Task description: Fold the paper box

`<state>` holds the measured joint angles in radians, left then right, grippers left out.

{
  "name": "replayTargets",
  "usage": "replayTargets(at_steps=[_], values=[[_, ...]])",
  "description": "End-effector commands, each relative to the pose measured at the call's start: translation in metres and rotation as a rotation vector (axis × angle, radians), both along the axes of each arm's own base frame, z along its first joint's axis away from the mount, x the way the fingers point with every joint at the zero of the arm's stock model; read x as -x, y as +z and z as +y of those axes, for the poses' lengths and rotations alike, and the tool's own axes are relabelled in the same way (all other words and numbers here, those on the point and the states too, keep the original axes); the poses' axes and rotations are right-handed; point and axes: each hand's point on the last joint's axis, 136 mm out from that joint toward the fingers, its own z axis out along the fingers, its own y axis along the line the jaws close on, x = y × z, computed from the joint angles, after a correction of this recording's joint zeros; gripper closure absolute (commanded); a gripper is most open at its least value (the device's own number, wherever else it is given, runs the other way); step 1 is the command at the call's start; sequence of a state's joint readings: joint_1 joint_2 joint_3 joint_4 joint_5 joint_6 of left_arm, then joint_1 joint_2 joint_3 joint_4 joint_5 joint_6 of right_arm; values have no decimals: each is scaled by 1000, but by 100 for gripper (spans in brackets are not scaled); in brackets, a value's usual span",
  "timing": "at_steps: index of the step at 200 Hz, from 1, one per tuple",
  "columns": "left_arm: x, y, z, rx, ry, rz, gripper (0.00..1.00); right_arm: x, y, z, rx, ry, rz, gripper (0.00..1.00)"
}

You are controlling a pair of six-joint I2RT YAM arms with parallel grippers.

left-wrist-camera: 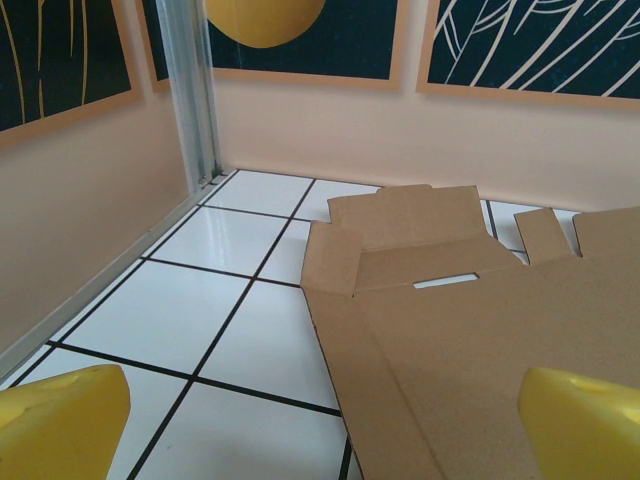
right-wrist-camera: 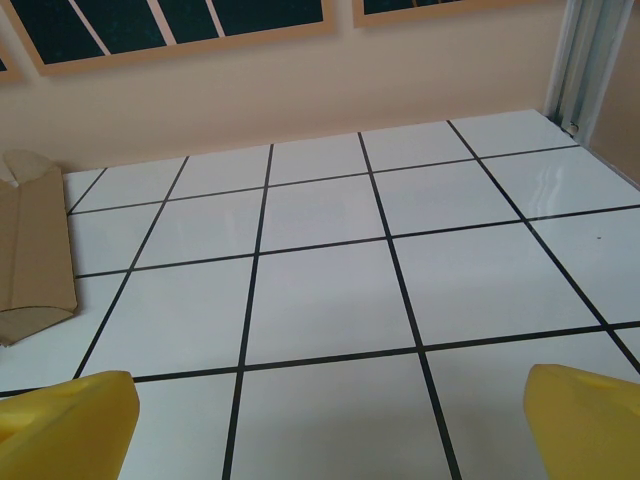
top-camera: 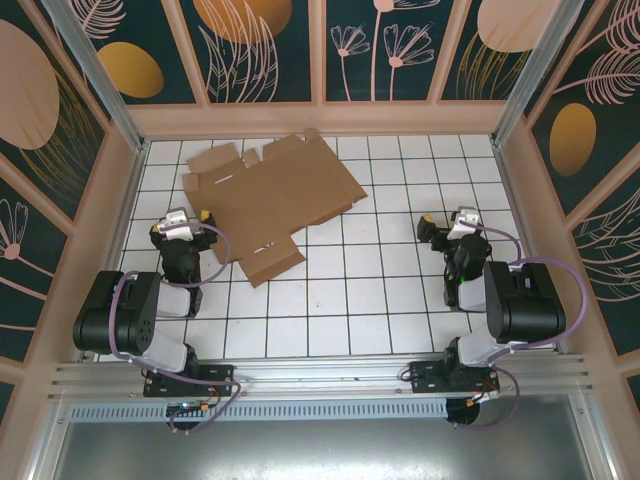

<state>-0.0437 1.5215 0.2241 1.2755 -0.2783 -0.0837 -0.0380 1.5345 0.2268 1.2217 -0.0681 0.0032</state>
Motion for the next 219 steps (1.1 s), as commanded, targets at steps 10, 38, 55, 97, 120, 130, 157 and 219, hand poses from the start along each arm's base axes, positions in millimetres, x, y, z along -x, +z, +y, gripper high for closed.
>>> replayTargets(at_steps=[10, 38, 55, 97, 120, 130, 157, 219], values=[[1, 6, 5, 17, 25, -31, 1, -4, 6, -5, -5, -23, -20, 1], [3, 10, 7, 16, 34, -43, 1, -3, 8, -4, -5, -18, -27, 1], [3, 19, 7, 14, 36, -36, 1, -1, 21, -5, 0, -38, -44, 1], [-12, 42, 10, 165, 85, 69, 1, -4, 52, -6, -76, -64, 13, 1], [-22, 35, 7, 352, 129, 156, 1, -9, 65, -1, -203, -80, 78, 1], [-25, 31, 6, 404, 144, 185, 1, -12, 69, 6, -247, -56, 105, 1], [-38, 17, -9, 511, 101, 247, 1, -21, 78, 28, -390, 41, 142, 1], [-55, -29, -22, 627, 72, 432, 7, -32, 84, 55, -474, 154, 204, 1]])
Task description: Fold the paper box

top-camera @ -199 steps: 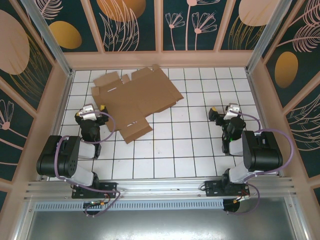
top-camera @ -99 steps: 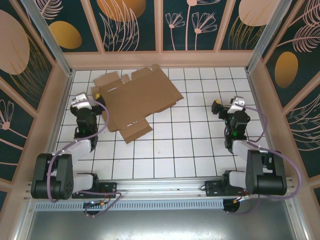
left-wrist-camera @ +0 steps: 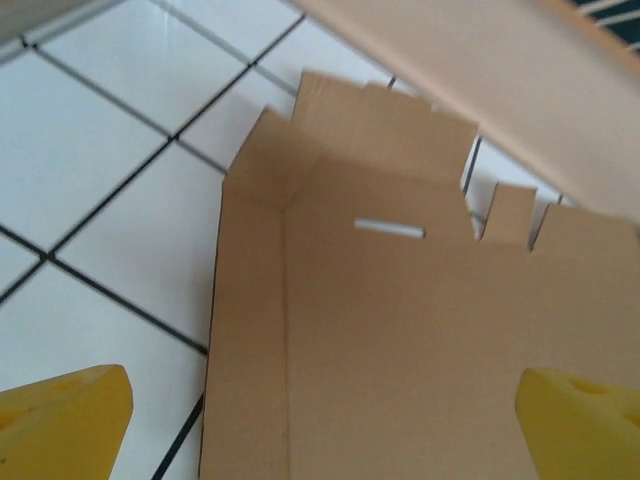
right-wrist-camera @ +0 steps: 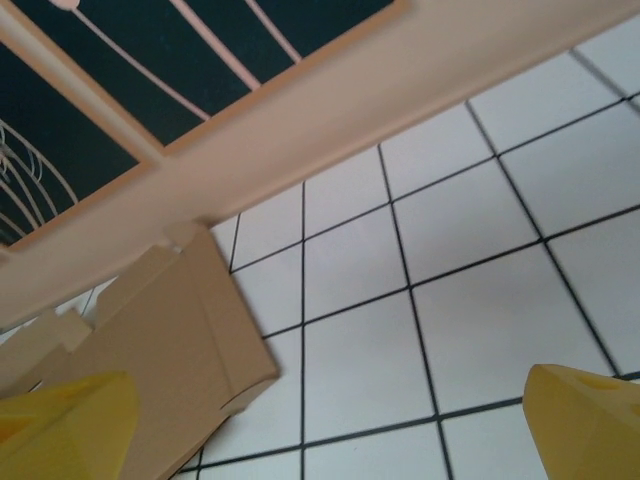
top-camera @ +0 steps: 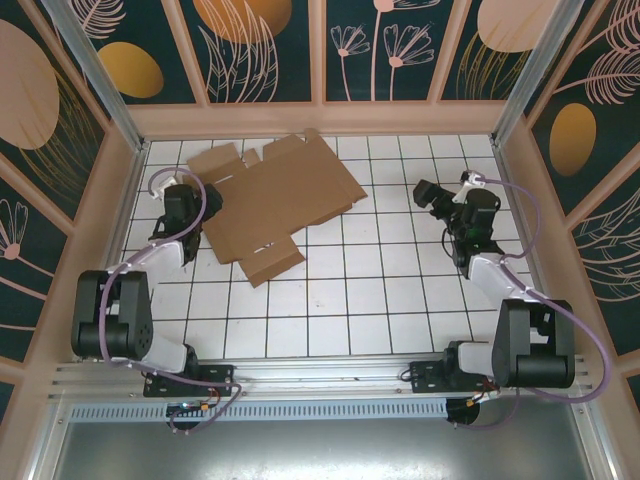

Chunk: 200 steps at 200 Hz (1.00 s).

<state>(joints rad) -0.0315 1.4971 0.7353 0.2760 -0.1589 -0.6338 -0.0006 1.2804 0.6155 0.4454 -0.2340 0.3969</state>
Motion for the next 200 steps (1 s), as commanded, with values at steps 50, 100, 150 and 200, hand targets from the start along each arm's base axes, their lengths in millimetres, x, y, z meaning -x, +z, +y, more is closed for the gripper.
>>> replayTargets(at_steps=[50, 100, 150, 200], values=[[8, -46, 13, 122, 42, 158, 14, -1, 1, 14, -56, 56, 38, 1], [-3, -61, -16, 341, -57, 119, 42, -3, -1, 21, -80, 81, 42, 1], [-1, -60, -39, 505, -116, 78, 68, -2, -7, 27, -80, 103, 57, 1], [15, -72, -74, 591, -174, 107, 74, -8, -13, 44, -95, 144, 72, 1]])
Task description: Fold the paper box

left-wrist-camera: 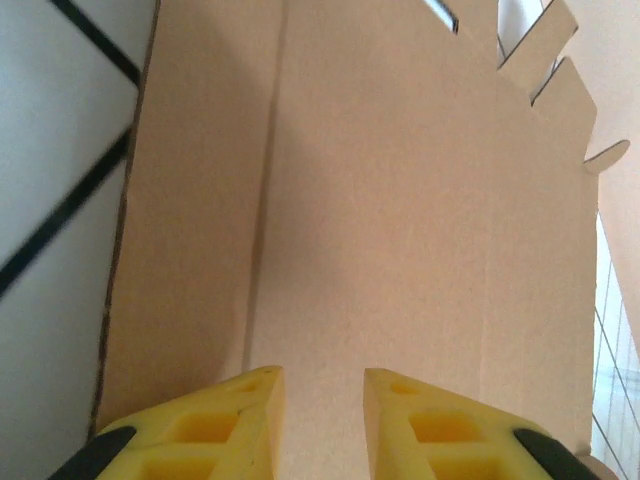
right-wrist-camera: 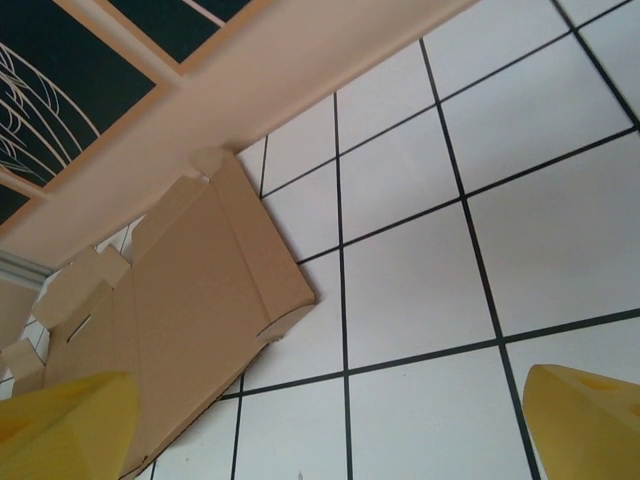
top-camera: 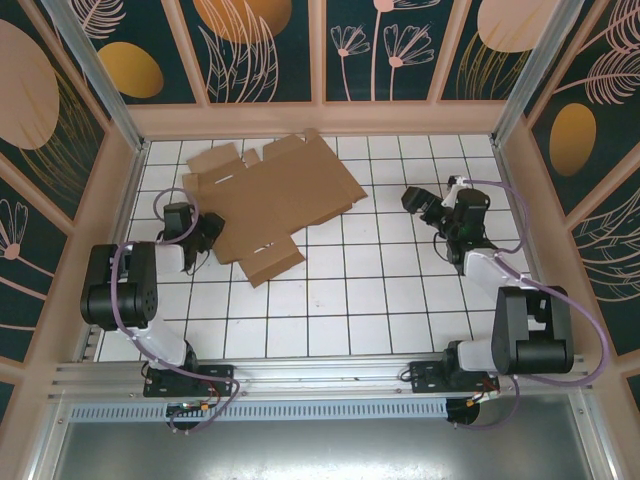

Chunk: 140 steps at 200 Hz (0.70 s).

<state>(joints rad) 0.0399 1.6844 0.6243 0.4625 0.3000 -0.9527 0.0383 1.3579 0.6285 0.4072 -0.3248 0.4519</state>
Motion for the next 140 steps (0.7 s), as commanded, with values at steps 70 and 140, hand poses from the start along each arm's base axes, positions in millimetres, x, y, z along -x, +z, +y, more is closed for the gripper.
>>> replayTargets(at_steps=[70, 140], values=[[18, -14, -116, 150, -186, 18, 73, -15, 5, 42, -32, 96, -8, 1], [31, -21, -191, 239, -293, 34, 69, -18, -19, 94, -91, 96, 150, 4]])
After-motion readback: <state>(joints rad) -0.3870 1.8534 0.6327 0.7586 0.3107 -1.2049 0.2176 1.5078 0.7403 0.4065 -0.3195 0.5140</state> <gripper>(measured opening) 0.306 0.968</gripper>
